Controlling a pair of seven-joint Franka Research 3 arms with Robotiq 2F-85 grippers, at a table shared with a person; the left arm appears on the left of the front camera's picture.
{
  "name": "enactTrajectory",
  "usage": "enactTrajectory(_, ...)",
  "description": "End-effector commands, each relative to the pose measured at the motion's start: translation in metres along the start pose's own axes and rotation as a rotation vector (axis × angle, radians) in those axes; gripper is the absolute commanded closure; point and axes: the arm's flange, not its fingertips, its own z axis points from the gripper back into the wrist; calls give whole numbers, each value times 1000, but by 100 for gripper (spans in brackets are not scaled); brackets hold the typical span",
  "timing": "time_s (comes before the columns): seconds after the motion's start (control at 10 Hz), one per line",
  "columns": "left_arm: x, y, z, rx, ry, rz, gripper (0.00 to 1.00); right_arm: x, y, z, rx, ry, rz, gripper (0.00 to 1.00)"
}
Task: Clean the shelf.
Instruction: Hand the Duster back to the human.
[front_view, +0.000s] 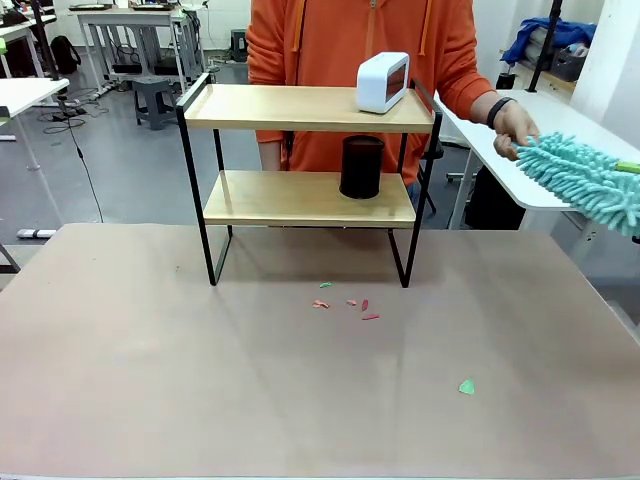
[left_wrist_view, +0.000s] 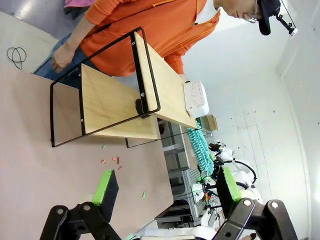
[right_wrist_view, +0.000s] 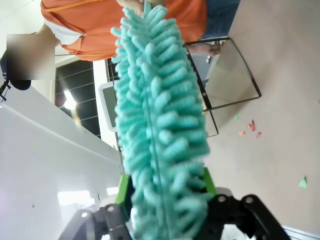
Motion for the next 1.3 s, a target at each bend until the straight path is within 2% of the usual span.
enactTrajectory(0.0,0,-2,1,0,12,-2,0,-6,1,1,14,29,39,0)
enactTrajectory(0.3,0,0,0,0,0,0,0,-14,5,-6,31,59,69,0)
enactTrajectory(0.5,-19,30,-49,-27,232,96,0,-24,10,-28,47,108,143,0)
enactTrajectory(0.7,-48,77,-95,-58,360,195,0,-44,8,-85,73,228,217,0)
enactTrajectory(0.8,-65,99,-115,-124,388,268,0,-57,7,-121,93,303,224,0)
enactTrajectory(0.9,-79,119,-133,-210,364,343,0,-74,5,-162,87,401,218,0)
enactTrajectory(1.0,-81,132,-142,-269,258,416,0,-86,1,-189,88,459,221,0)
enactTrajectory(1.1,-75,140,-144,-269,213,499,0,-62,17,-129,66,331,212,0)
enactTrajectory(1.2,-86,128,-139,-177,363,365,0,-62,17,-129,66,331,212,0)
